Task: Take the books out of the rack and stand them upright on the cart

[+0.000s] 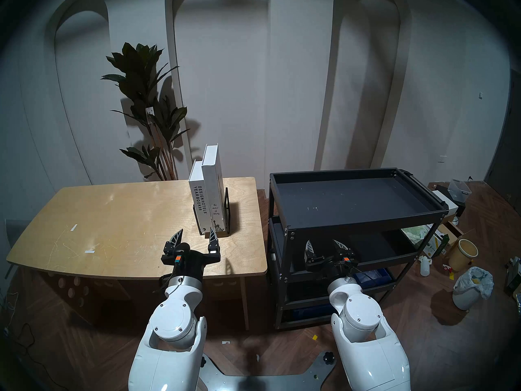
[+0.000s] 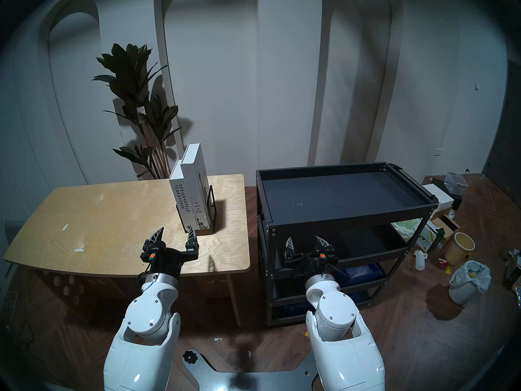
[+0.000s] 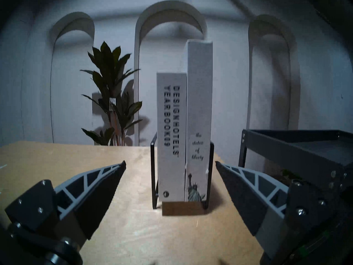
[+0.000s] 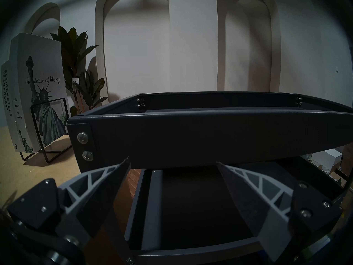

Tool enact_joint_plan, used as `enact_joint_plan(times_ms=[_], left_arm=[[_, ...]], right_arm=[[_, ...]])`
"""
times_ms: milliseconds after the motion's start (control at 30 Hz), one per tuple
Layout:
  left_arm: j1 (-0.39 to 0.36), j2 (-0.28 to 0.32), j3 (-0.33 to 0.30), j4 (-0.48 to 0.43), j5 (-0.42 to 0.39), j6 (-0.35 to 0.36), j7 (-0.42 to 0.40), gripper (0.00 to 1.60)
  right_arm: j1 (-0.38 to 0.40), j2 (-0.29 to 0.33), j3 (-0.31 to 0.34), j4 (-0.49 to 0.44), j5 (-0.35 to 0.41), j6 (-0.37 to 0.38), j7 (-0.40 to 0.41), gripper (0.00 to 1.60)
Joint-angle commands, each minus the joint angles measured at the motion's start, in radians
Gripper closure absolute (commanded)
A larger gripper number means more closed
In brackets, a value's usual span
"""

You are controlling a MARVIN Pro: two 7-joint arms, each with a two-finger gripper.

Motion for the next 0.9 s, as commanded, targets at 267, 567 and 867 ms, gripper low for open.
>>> enact_joint_plan(times_ms=[267, 567, 867], left_arm=[[0.017, 0.042, 0.120, -0.222, 0.064, 0.055, 0.121, 0.00], [-0.085, 0.042, 0.155, -0.286, 0.118, 0.222, 0.118, 0.00], [-0.179, 0.027, 0.178, -0.297, 0.192, 0.407, 0.091, 0.00]], right_arm=[[-0.022, 0.025, 0.012, -0.123, 0.028, -0.007, 0.033, 0.00], [-0.002, 0.050, 0.043, -0.224, 0.023, -0.001, 0.036, 0.00], [-0.010, 0.065, 0.061, -0.244, 0.022, 0.021, 0.042, 0.00]])
